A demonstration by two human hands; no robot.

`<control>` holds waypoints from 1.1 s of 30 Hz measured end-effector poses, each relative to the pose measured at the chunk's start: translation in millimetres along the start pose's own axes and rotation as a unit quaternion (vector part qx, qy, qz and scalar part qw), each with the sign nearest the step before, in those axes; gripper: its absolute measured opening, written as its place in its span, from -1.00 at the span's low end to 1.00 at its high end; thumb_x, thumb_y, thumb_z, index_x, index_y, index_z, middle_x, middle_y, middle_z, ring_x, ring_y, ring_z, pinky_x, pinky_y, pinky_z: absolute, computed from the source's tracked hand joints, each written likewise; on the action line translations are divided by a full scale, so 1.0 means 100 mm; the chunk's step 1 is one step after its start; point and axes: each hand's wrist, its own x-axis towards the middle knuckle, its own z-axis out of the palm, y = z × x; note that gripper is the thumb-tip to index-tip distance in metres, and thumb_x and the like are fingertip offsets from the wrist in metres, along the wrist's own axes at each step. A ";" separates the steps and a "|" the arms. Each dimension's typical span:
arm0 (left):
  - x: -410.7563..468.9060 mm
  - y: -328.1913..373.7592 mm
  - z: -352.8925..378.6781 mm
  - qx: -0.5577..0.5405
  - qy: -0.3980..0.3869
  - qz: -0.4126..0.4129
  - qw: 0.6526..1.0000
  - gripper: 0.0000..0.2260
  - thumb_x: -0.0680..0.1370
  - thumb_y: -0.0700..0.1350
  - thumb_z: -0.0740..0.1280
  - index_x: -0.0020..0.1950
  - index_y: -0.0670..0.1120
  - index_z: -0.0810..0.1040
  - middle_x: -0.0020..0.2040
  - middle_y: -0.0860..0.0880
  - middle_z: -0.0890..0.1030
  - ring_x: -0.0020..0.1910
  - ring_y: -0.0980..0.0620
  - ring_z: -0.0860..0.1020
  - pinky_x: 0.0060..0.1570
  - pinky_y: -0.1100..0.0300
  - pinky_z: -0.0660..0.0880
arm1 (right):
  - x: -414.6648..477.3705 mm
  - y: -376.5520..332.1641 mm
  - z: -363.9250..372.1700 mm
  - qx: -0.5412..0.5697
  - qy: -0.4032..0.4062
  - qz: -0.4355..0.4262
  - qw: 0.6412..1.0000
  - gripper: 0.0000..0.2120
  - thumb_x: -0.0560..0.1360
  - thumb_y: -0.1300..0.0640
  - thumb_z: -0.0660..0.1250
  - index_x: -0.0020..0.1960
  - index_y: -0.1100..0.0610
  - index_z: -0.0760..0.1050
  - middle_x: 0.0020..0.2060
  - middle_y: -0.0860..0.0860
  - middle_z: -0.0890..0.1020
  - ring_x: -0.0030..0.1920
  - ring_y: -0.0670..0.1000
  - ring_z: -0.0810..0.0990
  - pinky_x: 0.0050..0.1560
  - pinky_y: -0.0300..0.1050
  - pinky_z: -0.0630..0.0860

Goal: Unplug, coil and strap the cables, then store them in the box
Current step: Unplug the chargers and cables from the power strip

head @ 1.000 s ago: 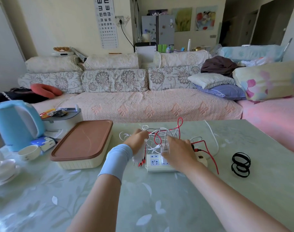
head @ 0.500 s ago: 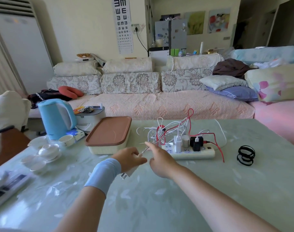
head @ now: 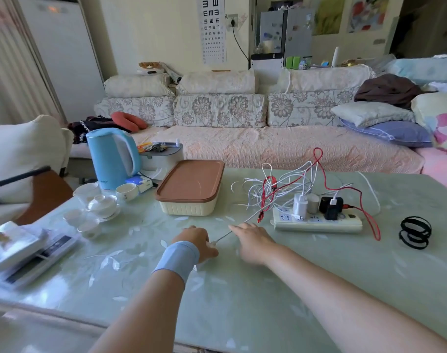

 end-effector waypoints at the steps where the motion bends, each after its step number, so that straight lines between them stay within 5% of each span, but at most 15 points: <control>1: 0.02 0.02 0.01 0.004 -0.001 -0.004 1.000 -0.59 0.46 0.18 0.31 0.22 0.01 0.54 0.20 -0.04 0.49 0.17 -0.05 0.47 0.06 0.11 0.46 | 0.02 0.01 0.00 -0.006 0.001 -0.002 1.000 -0.32 0.52 0.19 0.21 0.59 0.02 0.08 0.49 0.11 0.28 0.48 0.16 0.23 0.44 0.03 0.22; 6: 0.18 0.21 -0.01 0.075 -0.037 -0.028 0.996 -0.47 0.49 0.23 0.31 0.36 -0.03 0.46 0.31 -0.07 0.47 0.29 -0.10 0.44 0.19 0.05 0.41 | -0.02 0.08 -0.13 0.038 0.021 -0.021 0.999 -0.30 0.50 0.31 0.11 0.59 -0.06 0.08 0.42 0.07 0.40 0.41 0.15 0.35 0.37 -0.01 0.30; 11: 0.22 0.68 -0.12 0.114 0.010 -0.006 0.993 -0.46 0.50 0.25 0.26 0.40 0.00 0.41 0.38 -0.08 0.40 0.39 -0.13 0.29 0.28 0.02 0.33 | -0.25 0.43 -0.48 0.156 0.128 0.016 0.979 -0.54 0.53 0.25 0.12 0.36 -0.05 0.46 0.11 -0.04 0.59 0.13 0.07 0.55 0.12 -0.07 0.48; 14: 0.23 1.06 -0.22 -0.002 0.121 0.100 0.988 -0.61 0.53 0.15 0.26 0.31 0.04 0.48 0.32 -0.06 0.46 0.33 -0.11 0.37 0.26 0.05 0.35 | -0.40 0.79 -0.67 0.133 0.254 0.055 0.956 -0.70 0.50 0.27 0.16 0.03 0.00 0.60 0.03 -0.04 0.65 0.06 0.06 0.58 -0.02 -0.10 0.48; 17: 0.29 1.49 -0.23 -0.164 0.120 0.180 0.962 -0.73 0.56 0.00 0.28 0.23 -0.01 0.55 0.22 -0.05 0.56 0.19 -0.08 0.51 0.18 0.16 0.40 | -0.45 1.23 -0.76 0.116 0.317 0.111 0.935 -0.75 0.48 0.29 0.18 -0.05 0.08 0.60 0.01 0.02 0.63 0.06 0.10 0.55 -0.05 -0.09 0.43; 25: 0.72 2.22 0.18 -0.320 0.126 0.165 0.924 -0.60 0.61 0.05 0.21 0.37 -0.13 0.41 0.33 -0.13 0.46 0.34 -0.11 0.38 0.32 0.12 0.26 | -0.28 1.89 -0.67 -0.157 0.266 0.075 0.948 -0.63 0.48 0.16 0.25 0.28 0.03 0.50 0.21 0.01 0.52 0.25 0.12 0.42 0.20 0.03 0.31; 30: 0.90 2.39 0.27 -0.340 0.168 0.156 0.912 -0.36 0.32 0.37 0.05 0.10 -0.04 0.58 0.12 -0.07 0.51 0.19 -0.08 0.42 0.25 0.09 0.32 | -0.14 1.98 -0.65 -0.204 0.196 0.081 0.956 -0.57 0.51 0.07 0.24 0.37 0.05 0.41 0.24 0.03 0.50 0.34 0.13 0.35 0.28 0.05 0.34; 33: 0.99 2.45 0.34 -0.372 0.187 0.168 0.894 -0.56 0.38 0.31 0.19 0.00 0.02 0.58 0.03 -0.05 0.53 0.14 -0.07 0.45 0.20 0.11 0.37 | -0.11 2.00 -0.65 -0.197 0.189 0.075 0.959 -0.68 0.52 0.11 0.22 0.25 0.10 0.51 0.16 0.03 0.54 0.29 0.15 0.37 0.16 0.02 0.42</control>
